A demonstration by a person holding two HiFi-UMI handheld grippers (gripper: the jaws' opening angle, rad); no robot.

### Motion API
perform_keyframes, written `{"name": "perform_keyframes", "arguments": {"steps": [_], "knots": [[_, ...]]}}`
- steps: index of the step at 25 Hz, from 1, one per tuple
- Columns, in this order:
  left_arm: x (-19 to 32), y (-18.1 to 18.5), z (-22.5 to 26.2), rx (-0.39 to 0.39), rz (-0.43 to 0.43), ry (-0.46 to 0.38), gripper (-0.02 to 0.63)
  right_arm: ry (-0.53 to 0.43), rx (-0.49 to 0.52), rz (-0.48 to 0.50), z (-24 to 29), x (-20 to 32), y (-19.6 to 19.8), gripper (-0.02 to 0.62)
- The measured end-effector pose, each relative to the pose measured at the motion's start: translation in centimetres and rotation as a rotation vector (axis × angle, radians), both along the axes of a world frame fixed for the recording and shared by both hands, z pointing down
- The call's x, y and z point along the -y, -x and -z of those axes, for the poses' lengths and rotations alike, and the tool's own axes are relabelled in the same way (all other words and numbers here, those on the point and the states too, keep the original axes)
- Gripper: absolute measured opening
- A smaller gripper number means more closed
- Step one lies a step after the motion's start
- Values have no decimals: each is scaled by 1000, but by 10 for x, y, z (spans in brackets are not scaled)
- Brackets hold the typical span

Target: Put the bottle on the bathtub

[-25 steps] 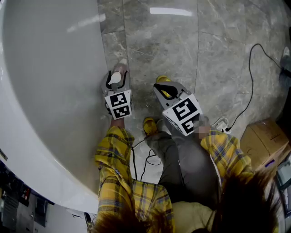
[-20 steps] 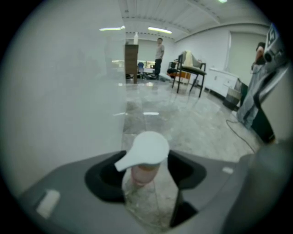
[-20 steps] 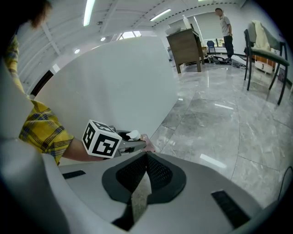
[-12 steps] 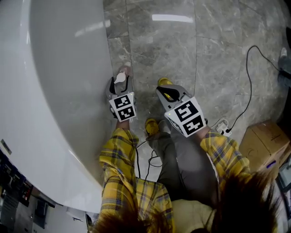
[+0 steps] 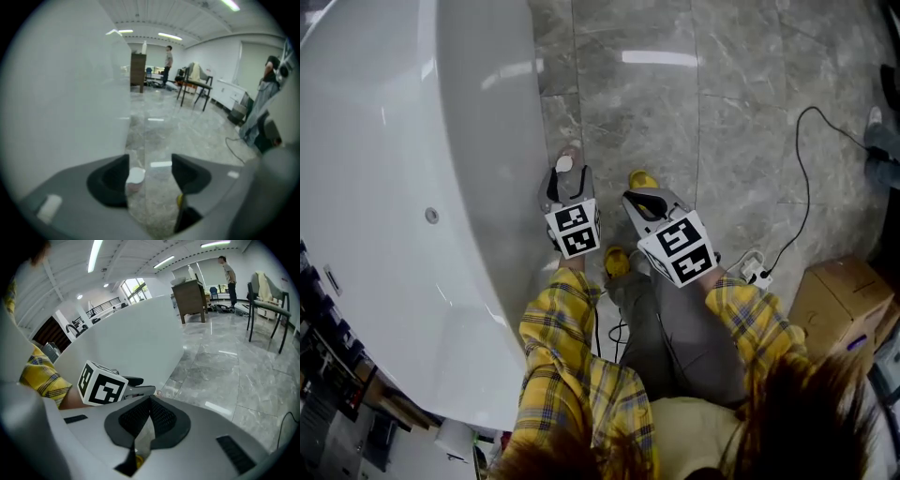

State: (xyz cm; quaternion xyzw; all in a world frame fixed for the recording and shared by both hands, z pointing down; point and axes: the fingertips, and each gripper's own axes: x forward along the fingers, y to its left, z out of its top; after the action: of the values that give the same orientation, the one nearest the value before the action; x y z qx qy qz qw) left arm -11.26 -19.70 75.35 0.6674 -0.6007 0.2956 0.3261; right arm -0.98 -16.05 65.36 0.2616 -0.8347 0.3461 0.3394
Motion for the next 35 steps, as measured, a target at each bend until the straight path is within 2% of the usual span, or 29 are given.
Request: {"name": "perform_keyframes", "arguments": {"steps": [13,21,30,35], "knots": [[-11,-17,131,-26,-1,-37,268,-62,9,-39,96,28,4,14],[-25,-13,197,-44,17,-50,264,-88,8,-16,141,31,11,14],[-44,-3,267,-95,26,-81,211,-75,2,-21,181,21,3,14],[-52,7,308,-144,51,-129,101,-85,5,-15,203,16,2,14]]}}
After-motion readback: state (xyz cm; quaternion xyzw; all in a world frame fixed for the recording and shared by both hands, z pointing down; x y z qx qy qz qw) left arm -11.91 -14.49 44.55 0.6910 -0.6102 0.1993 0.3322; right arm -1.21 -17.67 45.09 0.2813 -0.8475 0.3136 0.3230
